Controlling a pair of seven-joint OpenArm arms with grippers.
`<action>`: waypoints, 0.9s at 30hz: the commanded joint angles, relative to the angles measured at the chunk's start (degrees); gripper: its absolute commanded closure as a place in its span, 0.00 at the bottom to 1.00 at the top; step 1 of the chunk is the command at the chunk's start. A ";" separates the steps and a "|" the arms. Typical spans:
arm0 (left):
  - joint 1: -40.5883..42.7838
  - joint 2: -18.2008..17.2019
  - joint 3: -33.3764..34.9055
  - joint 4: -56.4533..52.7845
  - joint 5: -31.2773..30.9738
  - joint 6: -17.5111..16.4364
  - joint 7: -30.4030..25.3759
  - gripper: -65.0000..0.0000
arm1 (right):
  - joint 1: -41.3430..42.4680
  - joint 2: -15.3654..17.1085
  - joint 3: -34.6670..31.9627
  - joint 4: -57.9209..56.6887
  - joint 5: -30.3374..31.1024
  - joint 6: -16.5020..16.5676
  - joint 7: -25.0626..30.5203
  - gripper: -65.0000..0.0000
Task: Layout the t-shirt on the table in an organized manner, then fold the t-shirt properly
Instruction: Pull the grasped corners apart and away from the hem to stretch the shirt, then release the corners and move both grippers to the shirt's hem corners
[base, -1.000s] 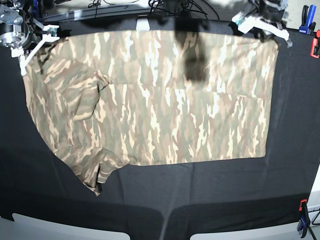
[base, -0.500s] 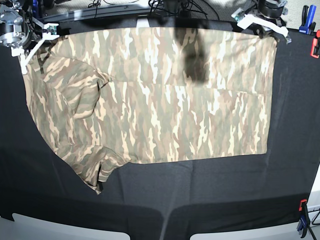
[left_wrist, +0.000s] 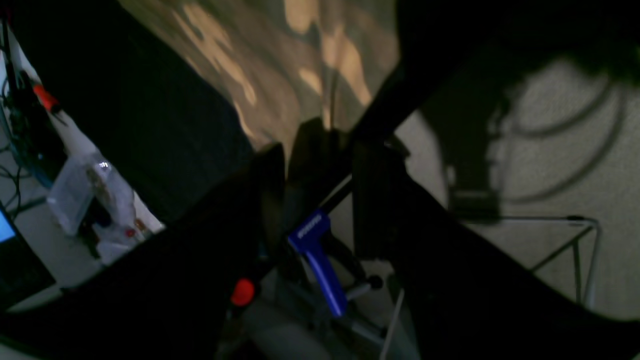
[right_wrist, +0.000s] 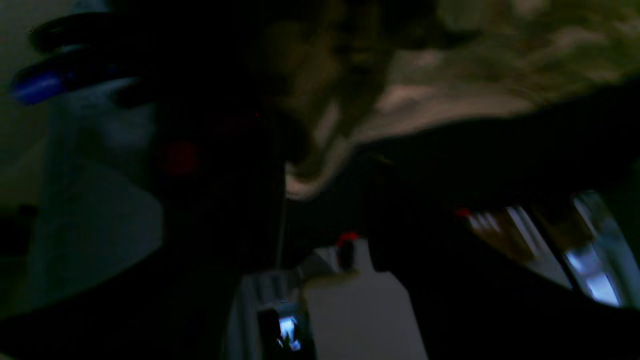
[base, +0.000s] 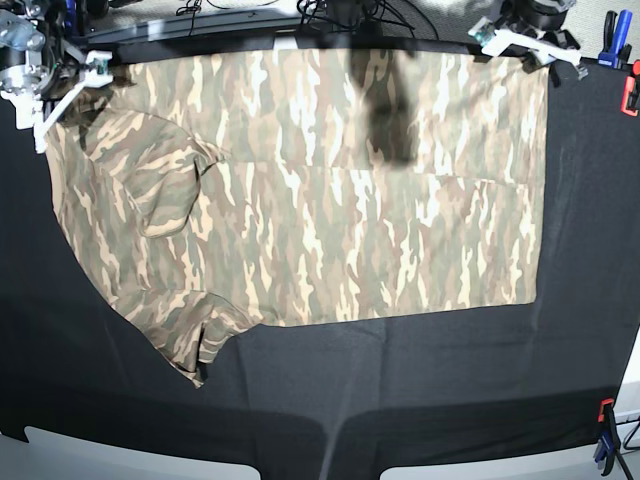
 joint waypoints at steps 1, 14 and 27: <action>0.50 -0.52 -0.26 0.90 0.76 0.63 1.09 0.68 | 0.24 1.42 0.52 1.77 1.68 1.66 -0.09 0.62; 0.17 -0.52 -0.28 0.92 10.47 3.69 12.57 0.68 | 0.46 0.24 0.70 10.47 3.17 -6.16 7.08 0.62; -2.49 -0.55 -0.33 0.92 14.78 4.52 16.26 0.68 | 4.98 -10.23 0.70 10.47 -0.79 -17.14 10.19 0.62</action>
